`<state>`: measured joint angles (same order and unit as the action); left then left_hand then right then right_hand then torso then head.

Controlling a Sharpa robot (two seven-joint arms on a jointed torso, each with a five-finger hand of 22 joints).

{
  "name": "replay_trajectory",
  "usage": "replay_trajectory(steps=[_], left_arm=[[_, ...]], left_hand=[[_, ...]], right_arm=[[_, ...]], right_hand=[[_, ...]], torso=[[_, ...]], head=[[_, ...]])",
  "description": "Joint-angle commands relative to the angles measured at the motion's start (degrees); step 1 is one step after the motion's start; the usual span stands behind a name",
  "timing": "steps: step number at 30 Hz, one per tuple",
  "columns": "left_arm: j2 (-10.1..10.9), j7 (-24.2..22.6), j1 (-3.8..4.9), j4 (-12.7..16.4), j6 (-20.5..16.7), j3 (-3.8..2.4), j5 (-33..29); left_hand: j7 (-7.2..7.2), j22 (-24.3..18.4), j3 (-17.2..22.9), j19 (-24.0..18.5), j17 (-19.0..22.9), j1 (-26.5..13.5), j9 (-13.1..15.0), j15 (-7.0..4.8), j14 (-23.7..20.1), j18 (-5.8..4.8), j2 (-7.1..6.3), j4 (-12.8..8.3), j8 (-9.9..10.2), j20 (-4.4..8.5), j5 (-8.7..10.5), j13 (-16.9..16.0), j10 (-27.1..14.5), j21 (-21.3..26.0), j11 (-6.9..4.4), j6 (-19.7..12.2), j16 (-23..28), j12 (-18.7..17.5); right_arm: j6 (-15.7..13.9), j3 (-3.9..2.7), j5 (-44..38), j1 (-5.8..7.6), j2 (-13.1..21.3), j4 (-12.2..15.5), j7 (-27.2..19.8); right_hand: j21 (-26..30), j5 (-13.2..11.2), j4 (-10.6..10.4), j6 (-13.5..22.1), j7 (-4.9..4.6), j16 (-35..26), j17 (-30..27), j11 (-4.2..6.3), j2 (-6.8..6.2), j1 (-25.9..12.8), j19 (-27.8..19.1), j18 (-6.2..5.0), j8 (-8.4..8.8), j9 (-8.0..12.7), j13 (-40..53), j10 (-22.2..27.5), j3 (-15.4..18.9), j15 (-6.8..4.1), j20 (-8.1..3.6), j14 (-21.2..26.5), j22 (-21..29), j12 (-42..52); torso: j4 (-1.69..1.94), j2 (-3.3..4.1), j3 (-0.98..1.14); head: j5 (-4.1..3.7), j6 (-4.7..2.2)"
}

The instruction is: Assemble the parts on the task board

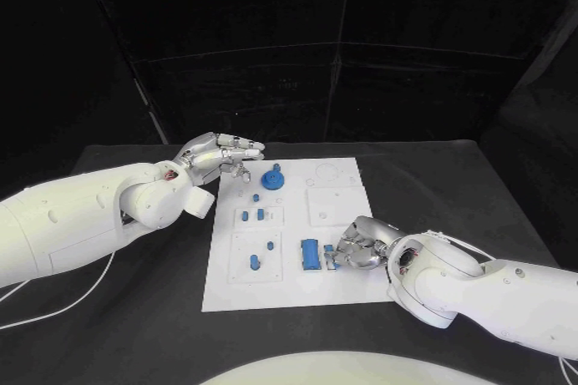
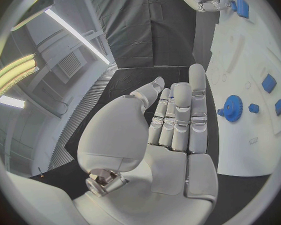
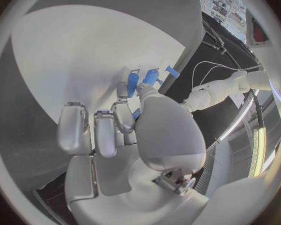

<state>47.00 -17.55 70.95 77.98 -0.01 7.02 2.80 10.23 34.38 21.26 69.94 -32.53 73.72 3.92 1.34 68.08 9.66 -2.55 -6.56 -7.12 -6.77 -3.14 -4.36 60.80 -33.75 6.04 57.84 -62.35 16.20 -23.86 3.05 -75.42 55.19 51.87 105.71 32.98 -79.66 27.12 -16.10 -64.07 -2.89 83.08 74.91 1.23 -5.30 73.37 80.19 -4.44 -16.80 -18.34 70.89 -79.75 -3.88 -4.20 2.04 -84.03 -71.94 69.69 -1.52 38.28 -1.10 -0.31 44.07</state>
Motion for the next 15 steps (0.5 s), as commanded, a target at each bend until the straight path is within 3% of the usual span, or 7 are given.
replay_trajectory(steps=[1, 3, 5, 7, 10, 15], left_arm=[[0.0, -0.3, 0.07, 0.1, 0.6, -0.05, -0.2], [0.0, -0.2, 0.07, 0.1, 0.6, -0.05, -0.2], [0.0, -0.2, 0.07, 0.1, 0.6, -0.05, -0.2], [0.0, -0.2, 0.07, 0.1, 0.6, -0.05, -0.2], [0.0, -0.2, 0.07, 0.1, 0.6, -0.05, -0.2], [0.0, -0.2, 0.07, 0.0, 0.6, -0.05, -0.2]], left_hand=[[0.07, -0.1, 0.2, -0.3, 0.0, -0.3, -0.1, -0.01, -0.5, 0.75, 0.46, -0.1, -0.4, -0.10, 0.16, 0.1, -0.4, 0.2, 0.17, -0.2, 0.1, 0.3], [0.07, -0.1, 0.2, -0.3, 0.0, -0.3, -0.1, -0.01, -0.5, 0.75, 0.46, -0.1, -0.4, -0.10, 0.16, 0.1, -0.4, 0.2, 0.17, -0.2, 0.1, 0.3], [0.07, -0.1, 0.2, -0.3, 0.0, -0.3, -0.1, -0.01, -0.5, 0.75, 0.46, -0.1, -0.4, -0.10, 0.16, 0.1, -0.4, 0.2, 0.17, -0.2, 0.1, 0.3], [0.07, -0.1, 0.2, -0.3, 0.0, -0.3, -0.1, -0.01, -0.5, 0.75, 0.46, -0.1, -0.4, -0.10, 0.16, 0.1, -0.4, 0.2, 0.17, -0.2, 0.1, 0.3], [0.07, -0.1, 0.2, -0.3, 0.0, -0.3, -0.1, -0.01, -0.5, 0.75, 0.46, -0.1, -0.4, -0.10, 0.16, 0.1, -0.4, 0.2, 0.17, -0.2, 0.1, 0.3], [0.07, -0.1, 0.2, -0.3, 0.0, -0.3, -0.1, -0.01, -0.5, 0.75, 0.46, -0.1, -0.4, -0.10, 0.16, 0.1, -0.4, 0.2, 0.17, -0.2, 0.1, 0.3]], right_arm=[[1.0, 0.02, -0.2, 0.03, -0.1, 0.0, 0.2], [0.7, 0.02, -0.2, 0.03, -0.1, 0.0, 0.2], [0.2, 0.02, -0.2, 0.03, -0.1, 0.0, 0.2], [-0.2, 0.02, -0.2, 0.03, -0.1, 0.0, 0.1], [-0.8, 0.02, -0.2, 0.03, -0.1, 0.1, -0.1], [-1.2, 0.02, -0.2, 0.03, 0.0, 0.3, -0.4]], right_hand=[[-0.2, -0.7, -0.3, 0.0, -0.22, 0.2, 3.5, -0.10, -0.17, -1.6, -0.2, 0.44, -0.28, -0.2, 0.0, -0.2, 1.1, -0.51, -0.28, -3.8, 0.1, 0.0], [-0.1, -3.6, -0.4, 0.0, -0.34, 0.2, 3.4, -0.23, -0.38, -3.5, -0.2, 0.43, -0.41, -0.4, -0.1, -0.2, 2.5, -0.38, -0.21, -3.7, 0.2, -0.1], [0.0, -8.7, -0.4, 0.4, -0.38, 0.0, 3.3, -0.30, -0.10, -5.3, -0.4, 0.37, -0.49, -0.7, -0.2, 0.0, 4.2, -0.32, -0.13, -3.7, 0.5, -0.4], [0.2, -12.0, -0.4, 0.7, -0.40, 0.0, 3.2, -0.33, 0.35, -6.8, -0.5, 0.33, -0.61, -1.1, -0.2, 0.1, 5.9, -0.31, -0.08, -3.7, 0.6, -0.5], [0.2, -14.8, -0.5, 0.9, -0.40, 0.0, 3.2, -0.34, 0.84, -8.5, -0.5, 0.32, -0.82, -1.5, 0.0, 0.1, 8.0, -0.29, -0.06, -3.7, 0.6, -0.5], [0.2, -16.9, -0.6, 1.1, -0.37, 0.0, 3.3, -0.35, 1.58, -10.5, -0.4, 0.33, -1.08, -1.9, 0.3, 0.1, 10.2, -0.29, -0.05, -3.7, 0.5, -0.4]], torso=[[0.01, 0.00, 0.00], [0.01, 0.02, 0.02], [0.02, 0.02, 0.02], [0.01, 0.00, 0.01], [-0.01, 0.00, 0.00], [-0.02, 0.00, 0.00]], head=[[-0.02, -0.07], [0.00, -0.09], [0.00, -0.11], [-0.04, -0.16], [-0.04, -0.18], [-0.05, -0.21]])
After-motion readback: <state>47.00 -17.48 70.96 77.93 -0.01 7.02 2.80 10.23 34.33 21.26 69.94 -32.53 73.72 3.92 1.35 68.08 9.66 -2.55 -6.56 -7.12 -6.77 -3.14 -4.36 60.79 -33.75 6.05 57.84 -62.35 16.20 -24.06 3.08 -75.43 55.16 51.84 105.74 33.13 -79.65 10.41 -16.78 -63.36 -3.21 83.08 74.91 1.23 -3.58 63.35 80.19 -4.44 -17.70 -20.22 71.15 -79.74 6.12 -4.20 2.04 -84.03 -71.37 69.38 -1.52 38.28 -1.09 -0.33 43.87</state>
